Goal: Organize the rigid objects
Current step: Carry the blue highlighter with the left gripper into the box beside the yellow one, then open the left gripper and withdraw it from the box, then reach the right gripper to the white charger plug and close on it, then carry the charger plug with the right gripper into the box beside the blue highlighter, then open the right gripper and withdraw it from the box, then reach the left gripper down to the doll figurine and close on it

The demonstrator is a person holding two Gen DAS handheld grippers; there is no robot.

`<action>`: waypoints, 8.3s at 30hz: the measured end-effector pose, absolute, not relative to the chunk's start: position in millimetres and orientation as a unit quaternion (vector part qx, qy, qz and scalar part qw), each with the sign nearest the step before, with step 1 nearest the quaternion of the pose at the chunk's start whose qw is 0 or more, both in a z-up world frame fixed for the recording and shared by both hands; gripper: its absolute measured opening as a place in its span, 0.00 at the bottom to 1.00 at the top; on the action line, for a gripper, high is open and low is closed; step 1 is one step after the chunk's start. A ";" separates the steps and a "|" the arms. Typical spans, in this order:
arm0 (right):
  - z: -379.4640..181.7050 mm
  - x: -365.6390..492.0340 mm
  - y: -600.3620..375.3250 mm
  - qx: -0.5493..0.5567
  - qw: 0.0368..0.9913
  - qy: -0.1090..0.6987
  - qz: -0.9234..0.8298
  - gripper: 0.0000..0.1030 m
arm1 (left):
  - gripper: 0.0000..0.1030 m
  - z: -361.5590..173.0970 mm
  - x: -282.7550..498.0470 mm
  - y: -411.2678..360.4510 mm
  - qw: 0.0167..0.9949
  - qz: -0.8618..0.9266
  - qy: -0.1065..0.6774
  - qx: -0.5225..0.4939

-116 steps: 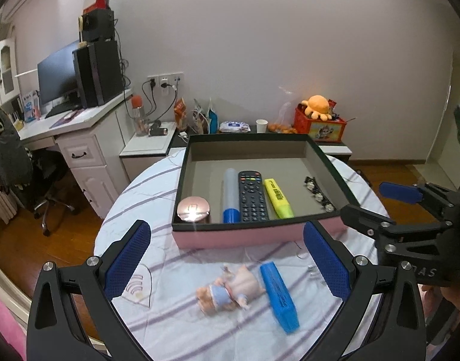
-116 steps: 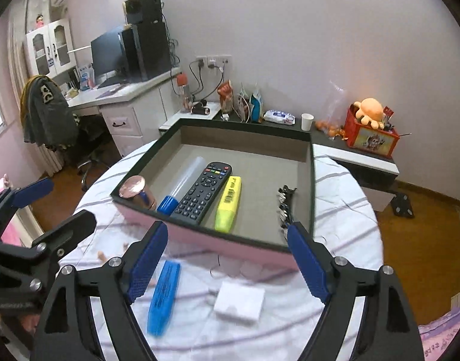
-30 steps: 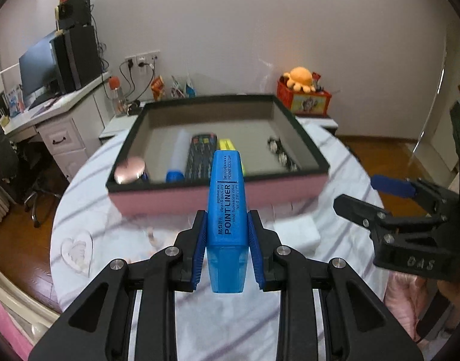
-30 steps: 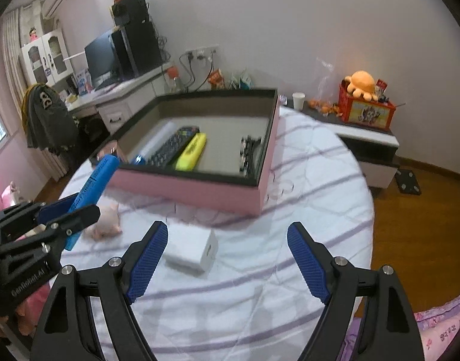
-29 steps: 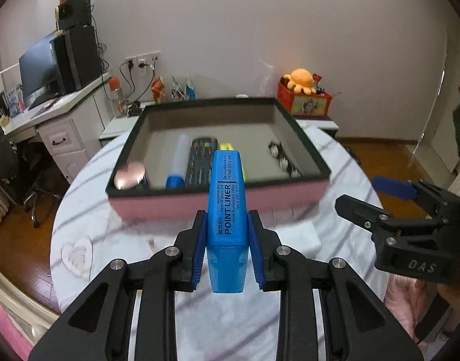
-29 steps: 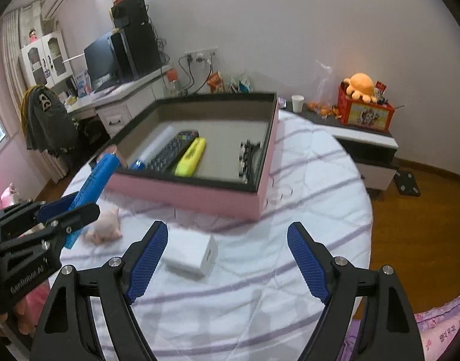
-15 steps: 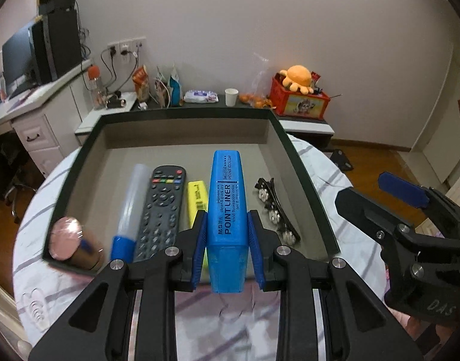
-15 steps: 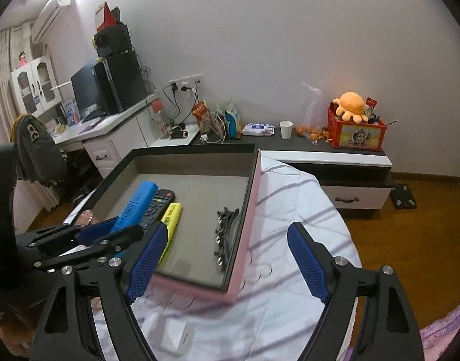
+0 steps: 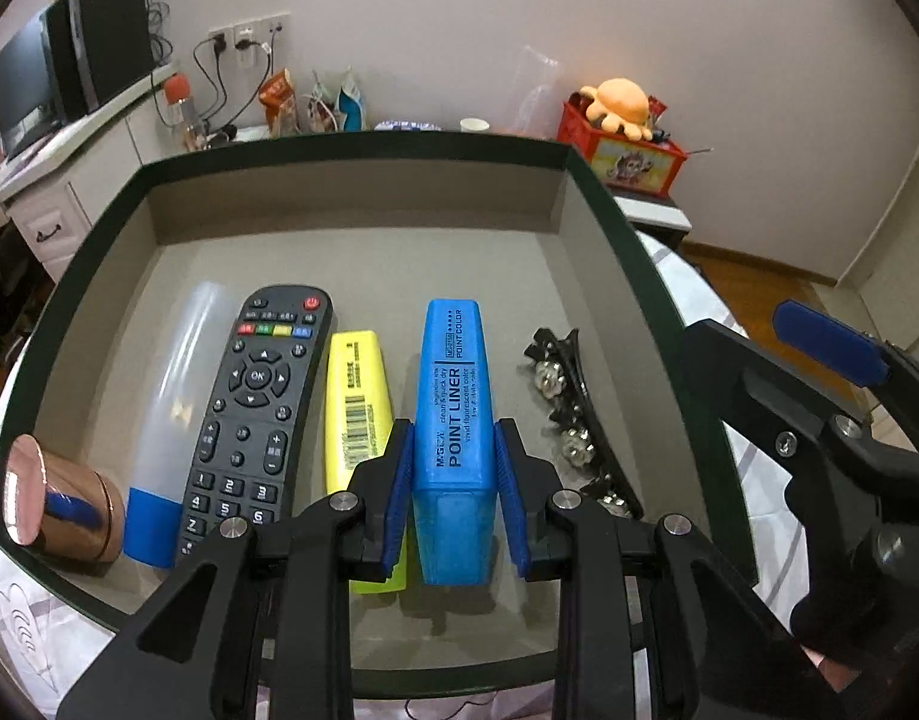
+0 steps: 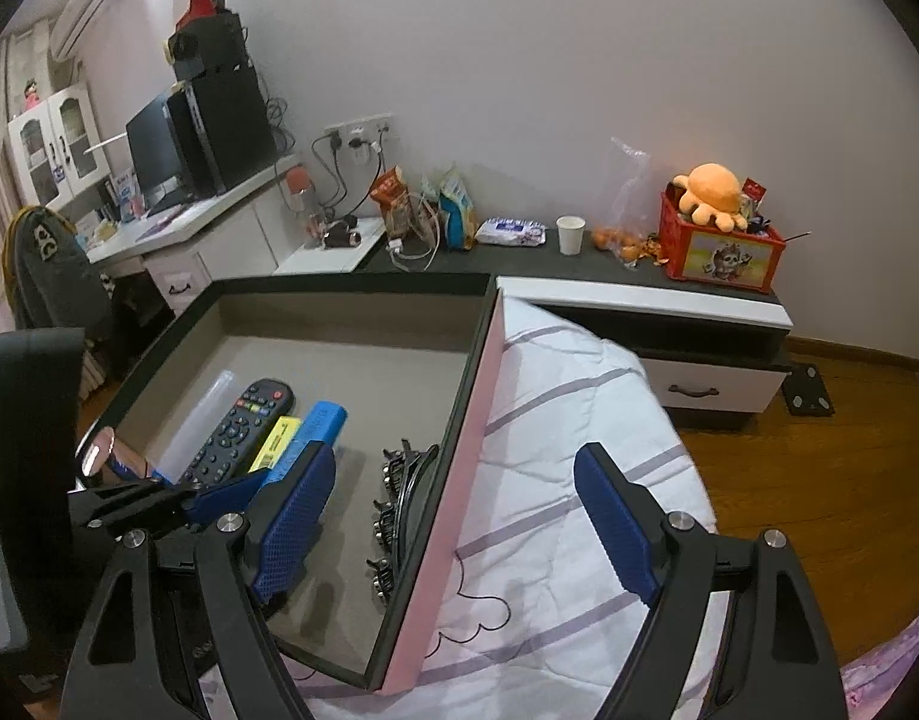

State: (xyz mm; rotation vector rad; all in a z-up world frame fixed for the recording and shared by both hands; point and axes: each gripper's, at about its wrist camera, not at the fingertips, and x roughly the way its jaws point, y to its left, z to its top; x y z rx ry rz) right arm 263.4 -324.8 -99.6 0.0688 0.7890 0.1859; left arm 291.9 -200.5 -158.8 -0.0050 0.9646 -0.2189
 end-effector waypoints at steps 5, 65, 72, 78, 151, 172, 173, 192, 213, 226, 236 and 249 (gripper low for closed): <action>-99.7 263.4 -317.8 0.027 0.916 0.389 0.098 0.81 | 0.39 -155.0 285.2 -199.7 0.882 -0.105 0.460 -0.004; -139.9 139.0 -247.2 0.023 0.886 0.461 0.050 0.81 | 1.00 -97.5 116.9 -44.5 0.932 -0.024 0.354 0.070; -149.6 151.4 -249.7 0.030 0.883 0.465 0.056 0.81 | 1.00 -106.0 128.4 -41.1 0.928 -0.021 0.366 0.069; -153.9 153.4 -252.5 0.031 0.881 0.466 0.073 0.66 | 1.00 -111.0 136.2 -44.4 0.925 -0.027 0.372 0.070; -102.7 272.7 -254.2 -0.030 0.880 0.473 0.036 0.43 | 1.00 -118.1 201.1 -32.5 0.923 -0.056 0.379 0.036; -114.2 276.3 -251.6 -0.011 0.861 0.508 0.028 0.41 | 1.00 -119.2 202.6 -22.2 0.921 -0.057 0.385 0.028; -109.5 272.0 -252.4 -0.012 0.865 0.500 0.027 0.41 | 1.00 -117.8 200.8 -22.9 0.921 -0.057 0.385 0.029; -53.8 140.7 -239.2 -0.020 0.922 0.375 0.095 0.82 | 1.00 -75.1 131.0 -32.5 0.937 -0.040 0.346 0.012; -42.4 85.0 -254.7 0.009 0.931 0.350 0.106 0.82 | 1.00 -45.3 75.1 -69.7 0.948 -0.042 0.311 0.057; -64.8 92.3 -260.0 0.020 0.921 0.373 0.109 0.82 | 1.00 -79.3 91.6 -81.0 0.933 -0.039 0.351 0.071; -113.0 118.4 -260.8 0.028 0.896 0.429 0.114 0.82 | 1.00 -153.8 121.1 -67.4 0.895 -0.028 0.439 0.078; -131.4 140.8 -254.2 0.028 0.883 0.452 0.123 0.82 | 0.99 -177.9 155.4 -57.1 0.883 -0.043 0.465 0.045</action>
